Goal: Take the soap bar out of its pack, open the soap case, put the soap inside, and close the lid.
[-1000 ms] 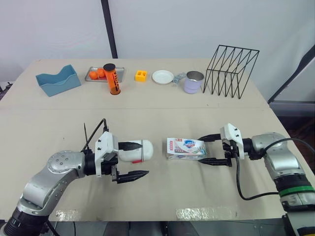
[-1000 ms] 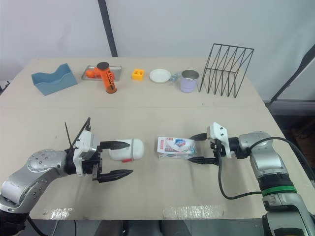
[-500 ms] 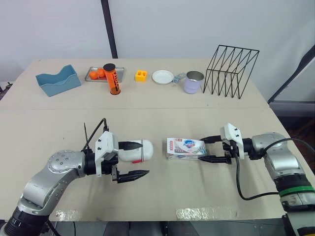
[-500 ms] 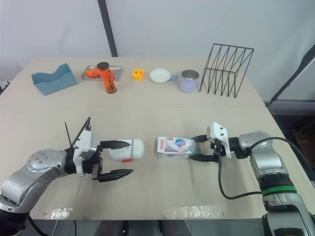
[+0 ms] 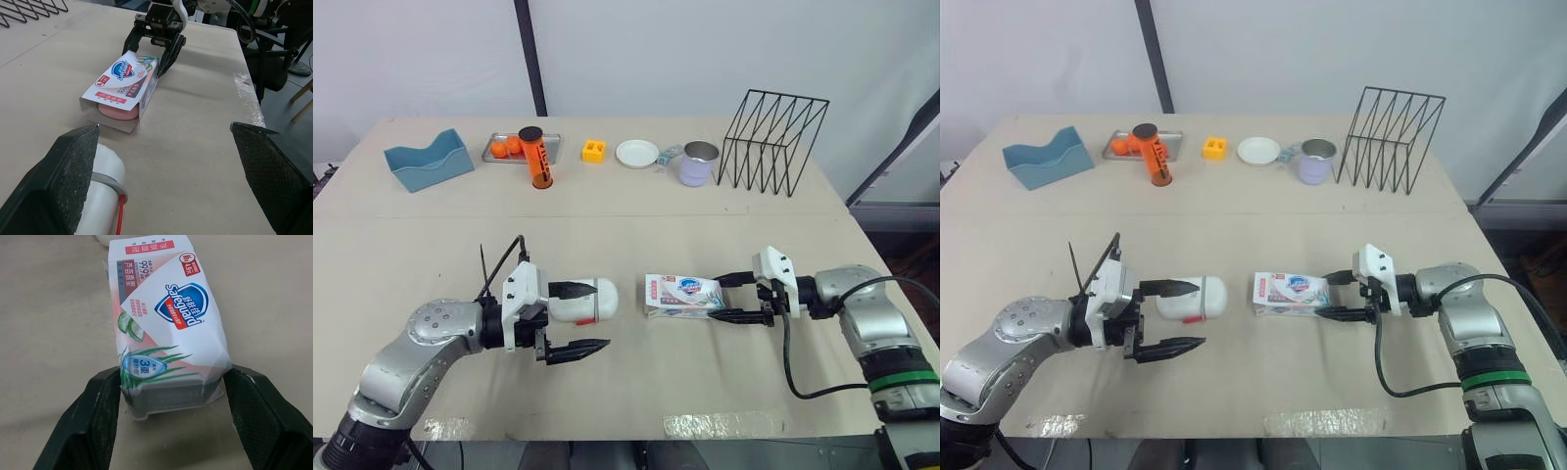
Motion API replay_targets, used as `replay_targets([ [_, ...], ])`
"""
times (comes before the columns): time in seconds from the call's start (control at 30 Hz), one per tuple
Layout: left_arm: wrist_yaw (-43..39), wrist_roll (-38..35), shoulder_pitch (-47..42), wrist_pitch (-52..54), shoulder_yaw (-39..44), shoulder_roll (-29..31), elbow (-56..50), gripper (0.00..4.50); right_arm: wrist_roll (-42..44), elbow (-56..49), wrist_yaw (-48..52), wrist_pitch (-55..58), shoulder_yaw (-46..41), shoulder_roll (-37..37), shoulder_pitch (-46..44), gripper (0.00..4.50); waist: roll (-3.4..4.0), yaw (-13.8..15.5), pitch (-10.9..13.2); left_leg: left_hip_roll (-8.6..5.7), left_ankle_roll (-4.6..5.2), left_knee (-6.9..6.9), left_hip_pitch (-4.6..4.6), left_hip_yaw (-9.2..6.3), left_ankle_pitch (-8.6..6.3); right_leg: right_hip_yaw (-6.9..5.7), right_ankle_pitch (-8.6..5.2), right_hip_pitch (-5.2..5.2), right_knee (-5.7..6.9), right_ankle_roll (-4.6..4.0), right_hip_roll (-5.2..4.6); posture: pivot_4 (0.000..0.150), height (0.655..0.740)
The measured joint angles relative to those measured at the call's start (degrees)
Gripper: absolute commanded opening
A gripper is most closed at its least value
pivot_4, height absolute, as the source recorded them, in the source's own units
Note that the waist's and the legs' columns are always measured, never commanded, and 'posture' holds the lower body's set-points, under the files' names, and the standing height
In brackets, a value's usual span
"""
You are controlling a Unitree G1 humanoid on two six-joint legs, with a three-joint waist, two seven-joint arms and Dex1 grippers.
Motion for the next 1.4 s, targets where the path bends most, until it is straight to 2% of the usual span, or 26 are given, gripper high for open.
replay_targets([
  [0.07,0.0,0.3,0.0,-0.2,0.0,0.0,0.0,4.50,0.0,0.2,0.0,0.0,0.0,0.0,0.0,3.34,0.00,0.0,0.0,0.00,0.00,0.00,0.00,0.00,0.00,0.01,0.00,0.00,0.00,0.00,0.00,0.150,0.7400],
  [0.17,-0.1,0.4,0.0,-0.5,0.0,0.0,0.2,4.50,0.0,0.2,0.0,0.0,0.0,0.0,0.0,2.56,0.00,0.0,0.0,0.00,0.00,0.00,0.00,0.00,0.00,0.00,0.00,0.00,0.00,0.00,0.00,0.150,0.7400],
  [1.4,-0.4,0.8,0.3,-0.9,-0.4,-0.4,0.5,4.50,0.1,0.2,-0.6,-0.6,-0.1,0.0,0.0,2.56,0.00,0.0,0.0,0.00,0.00,0.00,0.00,0.00,0.00,0.00,0.00,0.00,0.00,0.00,0.00,0.150,0.7400],
])
